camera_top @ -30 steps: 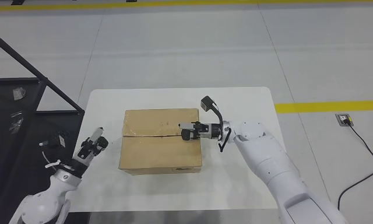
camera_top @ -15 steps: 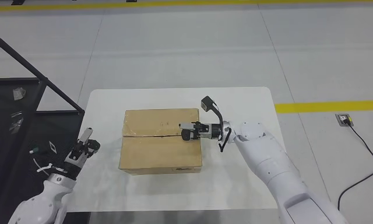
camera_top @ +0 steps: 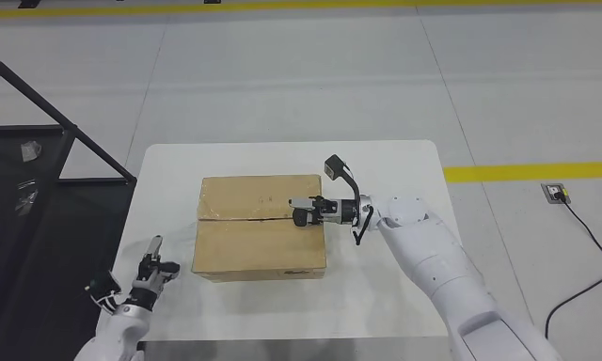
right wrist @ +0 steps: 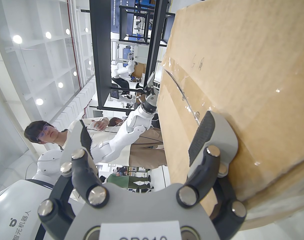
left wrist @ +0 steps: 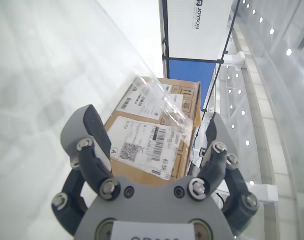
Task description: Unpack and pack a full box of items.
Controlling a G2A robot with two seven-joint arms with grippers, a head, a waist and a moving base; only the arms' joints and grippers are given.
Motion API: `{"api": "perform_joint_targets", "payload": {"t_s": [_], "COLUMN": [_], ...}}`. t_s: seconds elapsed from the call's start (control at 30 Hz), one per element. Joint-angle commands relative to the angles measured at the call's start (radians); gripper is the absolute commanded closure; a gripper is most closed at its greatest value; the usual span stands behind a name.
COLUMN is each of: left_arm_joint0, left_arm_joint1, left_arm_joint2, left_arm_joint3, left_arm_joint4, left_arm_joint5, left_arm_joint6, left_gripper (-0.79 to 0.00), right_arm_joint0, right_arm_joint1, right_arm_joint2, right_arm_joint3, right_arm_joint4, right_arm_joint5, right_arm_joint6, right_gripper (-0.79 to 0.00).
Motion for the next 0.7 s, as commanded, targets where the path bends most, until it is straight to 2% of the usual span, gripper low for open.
{"api": "perform_joint_targets", "payload": {"t_s": [0.0, 0.2, 0.37, 0.5, 0.67], "left_arm_joint0": [-0.067, -0.235, -0.317, -0.307, -0.219], "left_arm_joint1": [-0.011, -0.044, -0.063, -0.067, -0.061], "left_arm_joint2": [0.029, 0.096, 0.121, 0.104, 0.036], "left_arm_joint3": [0.066, 0.224, 0.297, 0.269, 0.130], "left_arm_joint4": [-0.044, -0.114, -0.133, -0.094, -0.007], "left_arm_joint5": [0.020, 0.000, -0.048, -0.114, -0.191], "left_arm_joint6": [0.018, 0.015, 0.002, 0.025, 0.097], "left_gripper": [-0.785, -0.785, -0.785, -0.785, -0.785], "right_arm_joint0": [0.000, 0.000, 0.000, 0.000, 0.000], "right_arm_joint1": [0.000, 0.000, 0.000, 0.000, 0.000], "right_arm_joint2": [0.000, 0.000, 0.000, 0.000, 0.000], "right_arm_joint3": [0.000, 0.000, 0.000, 0.000, 0.000], "right_arm_joint4": [0.000, 0.000, 0.000, 0.000, 0.000], "right_arm_joint5": [0.000, 0.000, 0.000, 0.000, 0.000], "right_arm_joint6": [0.000, 0.000, 0.000, 0.000, 0.000], "right_gripper": [-0.785, -0.785, -0.785, -0.785, -0.785]}}
